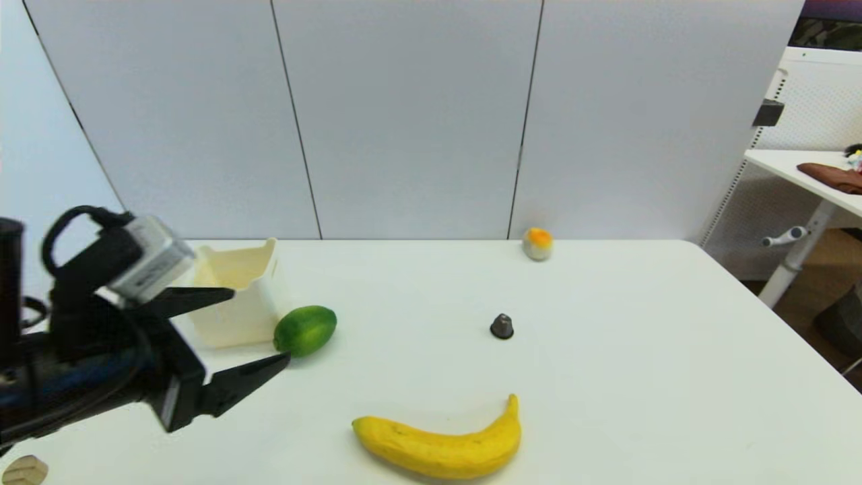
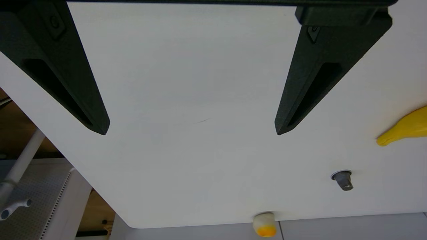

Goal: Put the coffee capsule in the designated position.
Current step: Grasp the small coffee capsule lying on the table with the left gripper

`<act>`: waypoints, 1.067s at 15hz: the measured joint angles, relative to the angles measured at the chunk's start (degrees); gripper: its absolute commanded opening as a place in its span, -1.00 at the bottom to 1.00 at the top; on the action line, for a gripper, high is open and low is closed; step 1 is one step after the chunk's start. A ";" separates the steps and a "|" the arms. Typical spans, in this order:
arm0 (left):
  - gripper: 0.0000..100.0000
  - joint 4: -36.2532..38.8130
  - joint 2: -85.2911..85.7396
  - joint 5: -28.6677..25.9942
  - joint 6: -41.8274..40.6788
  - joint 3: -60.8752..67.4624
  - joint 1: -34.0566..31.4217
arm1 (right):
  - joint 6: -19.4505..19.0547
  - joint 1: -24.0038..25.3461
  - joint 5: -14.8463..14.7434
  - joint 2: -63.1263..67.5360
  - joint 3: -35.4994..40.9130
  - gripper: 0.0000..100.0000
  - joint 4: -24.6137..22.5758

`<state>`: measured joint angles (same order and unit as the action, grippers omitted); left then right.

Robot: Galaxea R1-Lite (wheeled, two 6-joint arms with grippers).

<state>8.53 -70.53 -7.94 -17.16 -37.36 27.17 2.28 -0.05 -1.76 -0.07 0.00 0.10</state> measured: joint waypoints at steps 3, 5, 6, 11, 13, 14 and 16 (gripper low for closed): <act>1.00 6.84 -11.11 0.00 -0.20 -4.97 5.35 | 0.00 -0.02 0.02 0.00 0.00 1.00 0.00; 1.00 7.50 -15.79 -0.02 -0.22 -8.02 7.33 | 0.00 -0.02 0.00 0.00 0.00 1.00 0.01; 1.00 7.61 -17.29 -0.07 -0.20 -8.83 7.80 | 0.00 -0.02 0.00 0.00 0.00 1.00 0.00; 1.00 12.79 -23.67 -4.71 0.33 -10.57 8.33 | -0.02 0.00 0.02 0.00 0.00 1.00 0.00; 1.00 15.64 -26.78 -4.99 0.46 -11.53 8.30 | -0.02 0.00 0.00 0.00 0.00 1.00 0.00; 1.00 17.53 -28.33 -5.01 0.46 -11.89 8.30 | -0.02 0.00 0.02 0.00 0.00 1.00 0.00; 1.00 21.37 -31.26 -4.99 0.55 -12.36 8.27 | -0.02 -0.02 0.00 0.00 0.00 1.00 0.00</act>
<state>29.90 -101.79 -12.92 -16.62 -49.73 35.44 2.26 -0.07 -1.76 -0.07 0.00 0.10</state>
